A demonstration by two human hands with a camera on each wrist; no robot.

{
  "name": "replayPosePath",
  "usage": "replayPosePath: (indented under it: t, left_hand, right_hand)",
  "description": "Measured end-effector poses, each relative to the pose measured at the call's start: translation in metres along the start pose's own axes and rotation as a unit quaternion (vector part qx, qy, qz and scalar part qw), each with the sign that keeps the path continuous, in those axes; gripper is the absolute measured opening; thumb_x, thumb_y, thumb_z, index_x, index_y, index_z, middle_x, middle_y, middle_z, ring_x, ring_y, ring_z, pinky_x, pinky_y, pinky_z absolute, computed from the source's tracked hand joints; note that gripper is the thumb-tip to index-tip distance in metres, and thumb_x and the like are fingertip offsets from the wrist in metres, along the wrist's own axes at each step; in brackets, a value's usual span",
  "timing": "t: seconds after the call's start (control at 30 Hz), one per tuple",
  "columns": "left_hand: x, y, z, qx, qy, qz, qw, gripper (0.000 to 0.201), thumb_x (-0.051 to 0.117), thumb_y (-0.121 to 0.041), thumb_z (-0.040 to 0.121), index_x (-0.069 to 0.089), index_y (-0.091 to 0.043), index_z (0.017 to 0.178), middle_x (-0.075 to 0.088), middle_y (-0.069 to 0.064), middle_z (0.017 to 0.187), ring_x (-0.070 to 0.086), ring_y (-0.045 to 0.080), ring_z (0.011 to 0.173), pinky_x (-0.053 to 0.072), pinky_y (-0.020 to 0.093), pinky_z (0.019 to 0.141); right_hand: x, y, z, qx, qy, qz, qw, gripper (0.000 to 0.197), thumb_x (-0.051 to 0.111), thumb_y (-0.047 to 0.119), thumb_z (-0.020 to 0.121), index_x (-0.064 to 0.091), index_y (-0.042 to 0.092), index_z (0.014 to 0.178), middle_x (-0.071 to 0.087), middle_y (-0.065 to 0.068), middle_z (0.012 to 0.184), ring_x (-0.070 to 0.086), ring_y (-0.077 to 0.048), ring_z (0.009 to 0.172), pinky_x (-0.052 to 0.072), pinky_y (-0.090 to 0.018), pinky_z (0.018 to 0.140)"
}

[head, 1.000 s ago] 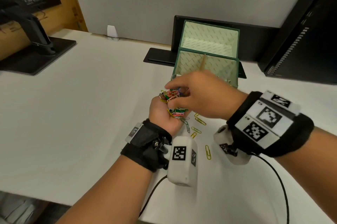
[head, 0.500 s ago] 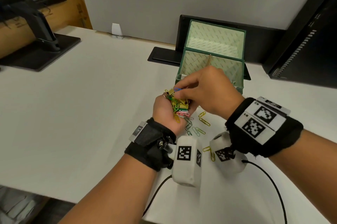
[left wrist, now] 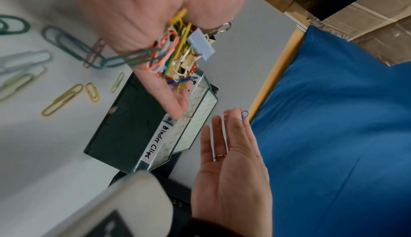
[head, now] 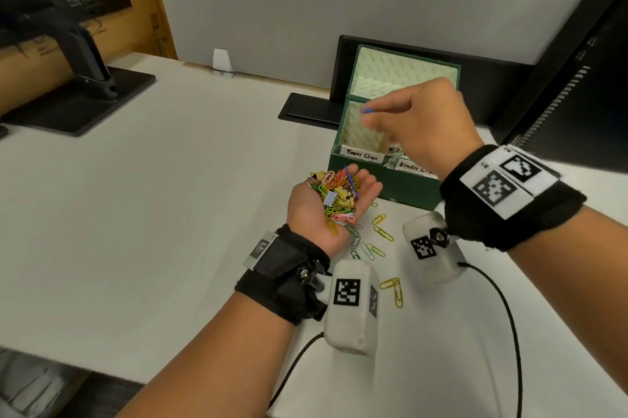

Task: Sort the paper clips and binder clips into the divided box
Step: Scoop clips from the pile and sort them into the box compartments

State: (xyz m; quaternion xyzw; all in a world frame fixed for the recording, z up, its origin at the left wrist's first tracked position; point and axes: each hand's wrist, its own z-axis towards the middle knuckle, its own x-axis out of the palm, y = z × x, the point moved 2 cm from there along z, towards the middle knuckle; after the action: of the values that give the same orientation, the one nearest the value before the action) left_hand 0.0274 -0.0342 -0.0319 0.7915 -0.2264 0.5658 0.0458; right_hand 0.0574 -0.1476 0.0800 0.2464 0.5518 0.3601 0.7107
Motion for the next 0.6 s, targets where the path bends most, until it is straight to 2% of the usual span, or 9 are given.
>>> replayPosePath:
  t: [0.07,0.1,0.17,0.23,0.27,0.33,0.4,0.5,0.6]
  left_hand:
    - [-0.001,0.0,0.0,-0.001,-0.007,0.001,1.0,0.045,0.028,-0.023,0.101,0.061,0.007,0.098,0.065,0.021,0.089,0.063,0.035,0.086,0.053,0.053,0.068]
    - [-0.001,0.0,0.0,-0.002,-0.009,0.0,1.0,0.045,0.028,-0.023,0.101,0.061,0.007,0.098,0.066,0.021,0.088,0.063,0.035,0.086,0.054,0.053,0.068]
    - [-0.002,0.0,0.0,-0.003,-0.006,0.0,1.0,0.045,0.028,-0.024,0.101,0.061,0.007,0.1,0.066,0.022,0.089,0.063,0.036,0.087,0.054,0.053,0.068]
    - [-0.002,0.0,0.001,0.002,0.0,0.0,1.0,0.045,0.027,-0.024,0.101,0.06,0.007,0.102,0.065,0.023,0.094,0.062,0.037,0.09,0.053,0.053,0.071]
    - [-0.002,0.0,0.002,0.005,0.003,-0.003,1.0,0.045,0.027,-0.024,0.101,0.06,0.007,0.103,0.065,0.023,0.097,0.061,0.038,0.092,0.053,0.053,0.076]
    - [-0.002,0.0,0.002,0.013,0.017,-0.016,1.0,0.045,0.027,-0.022,0.101,0.06,0.008,0.105,0.063,0.025,0.103,0.06,0.04,0.095,0.049,0.055,0.089]
    - [0.0,0.001,0.001,0.017,0.058,-0.021,0.998,0.047,0.026,-0.019,0.099,0.065,0.008,0.098,0.066,0.025,0.101,0.064,0.039,0.093,0.047,0.054,0.094]
    - [0.0,0.003,0.0,0.032,0.092,-0.009,0.995,0.056,0.025,-0.012,0.095,0.072,0.004,0.068,0.069,0.019,0.077,0.07,0.031,0.071,0.054,0.047,0.079]
    - [0.001,0.004,-0.002,0.048,0.091,0.012,0.995,0.054,0.027,-0.009,0.091,0.07,0.002,0.06,0.067,0.018,0.072,0.068,0.029,0.067,0.054,0.047,0.08]
  right_hand:
    - [-0.003,0.0,0.008,-0.021,-0.027,-0.047,0.998,0.012,0.074,0.026,0.083,0.078,0.024,0.094,0.073,0.01,0.09,0.063,-0.002,0.09,0.036,-0.007,0.095]
    - [-0.003,-0.001,0.012,-0.024,-0.024,-0.073,0.997,0.014,0.073,0.026,0.085,0.077,0.023,0.098,0.073,0.01,0.093,0.062,-0.001,0.092,0.033,-0.002,0.093]
    - [0.001,-0.005,0.014,-0.029,0.023,-0.15,0.988,0.024,0.07,0.029,0.087,0.073,0.024,0.11,0.072,0.005,0.107,0.061,-0.007,0.099,0.04,-0.013,0.09]
    - [0.004,-0.005,0.009,-0.03,0.07,-0.217,0.973,0.036,0.067,0.036,0.088,0.066,0.026,0.123,0.067,0.003,0.12,0.06,-0.013,0.106,0.041,-0.021,0.085]
    - [0.005,-0.002,0.005,-0.036,0.07,-0.225,0.971,0.036,0.066,0.04,0.088,0.066,0.027,0.122,0.067,0.003,0.117,0.06,-0.014,0.105,0.042,-0.022,0.083]
    - [0.007,0.008,-0.005,-0.061,0.065,-0.218,0.972,0.028,0.066,0.044,0.087,0.073,0.025,0.106,0.07,0.004,0.098,0.062,-0.012,0.092,0.045,-0.021,0.072]
    - [0.012,0.015,-0.014,-0.063,0.092,-0.238,0.965,0.027,0.067,0.046,0.085,0.077,0.022,0.09,0.07,0.004,0.085,0.062,-0.01,0.083,0.049,-0.022,0.067]
    - [0.022,0.011,-0.02,-0.04,0.129,-0.301,0.944,0.041,0.066,0.055,0.081,0.075,0.016,0.087,0.069,-0.002,0.08,0.061,-0.016,0.082,0.053,-0.031,0.069]
    - [0.032,0.004,-0.02,-0.028,0.133,-0.333,0.933,0.041,0.069,0.053,0.079,0.073,0.013,0.085,0.066,-0.004,0.076,0.062,-0.018,0.073,0.047,-0.025,0.054]
